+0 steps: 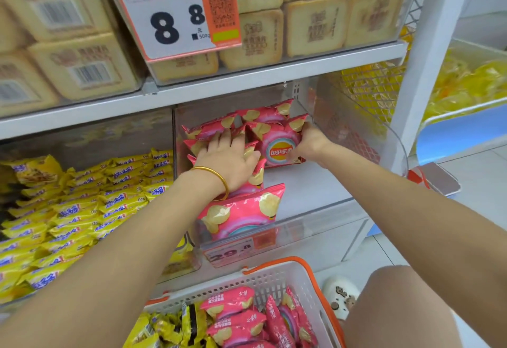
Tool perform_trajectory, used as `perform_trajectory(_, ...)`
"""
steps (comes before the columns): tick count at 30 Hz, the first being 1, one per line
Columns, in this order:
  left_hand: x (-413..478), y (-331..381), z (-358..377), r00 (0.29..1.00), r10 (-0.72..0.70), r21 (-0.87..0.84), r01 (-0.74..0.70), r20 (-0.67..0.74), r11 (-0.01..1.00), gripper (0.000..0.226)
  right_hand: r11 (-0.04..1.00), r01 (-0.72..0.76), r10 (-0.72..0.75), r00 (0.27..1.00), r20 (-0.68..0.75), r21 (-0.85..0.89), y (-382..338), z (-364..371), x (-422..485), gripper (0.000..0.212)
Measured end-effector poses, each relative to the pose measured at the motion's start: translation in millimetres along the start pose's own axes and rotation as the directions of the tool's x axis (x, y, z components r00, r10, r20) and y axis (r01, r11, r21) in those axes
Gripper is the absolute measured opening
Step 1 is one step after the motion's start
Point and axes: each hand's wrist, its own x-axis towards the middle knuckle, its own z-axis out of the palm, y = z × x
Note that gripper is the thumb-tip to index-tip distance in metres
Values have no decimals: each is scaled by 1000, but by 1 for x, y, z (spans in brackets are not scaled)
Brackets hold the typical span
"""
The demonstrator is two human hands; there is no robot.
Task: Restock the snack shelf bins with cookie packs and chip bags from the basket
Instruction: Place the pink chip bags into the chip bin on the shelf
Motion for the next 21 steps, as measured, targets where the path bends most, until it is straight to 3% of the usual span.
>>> perform_trajectory(7,-42,1,-22,948,167,-131,-208,-270,969,45,995,-84,80,995,-68,-61,-20,-28,-48,69)
perform_trajectory(9,-69,3,-28,874,233,-176,-333,-426,926,49,1000,-6,0,981,-195,-29,-30,-39,-81,61)
perform_trajectory(12,-126,10,-20,751,314,-213,-513,-581,832,38,947,217,-153,953,-261,237,-36,-43,-159,33)
perform_trajectory(14,-161,10,7,762,359,-235,-545,-539,805,31,929,249,-226,968,-110,275,-29,-28,-206,25)
perform_trajectory(17,-192,-2,69,836,432,-227,-518,-338,825,31,987,157,-162,946,280,42,2,25,-232,21)
perform_trajectory(19,-201,-15,107,891,423,-246,-453,-168,857,35,960,134,17,848,530,-245,31,72,-230,24)
perform_trajectory(21,-207,-27,134,912,405,-226,-408,-63,884,37,855,218,221,669,710,-471,58,115,-231,34)
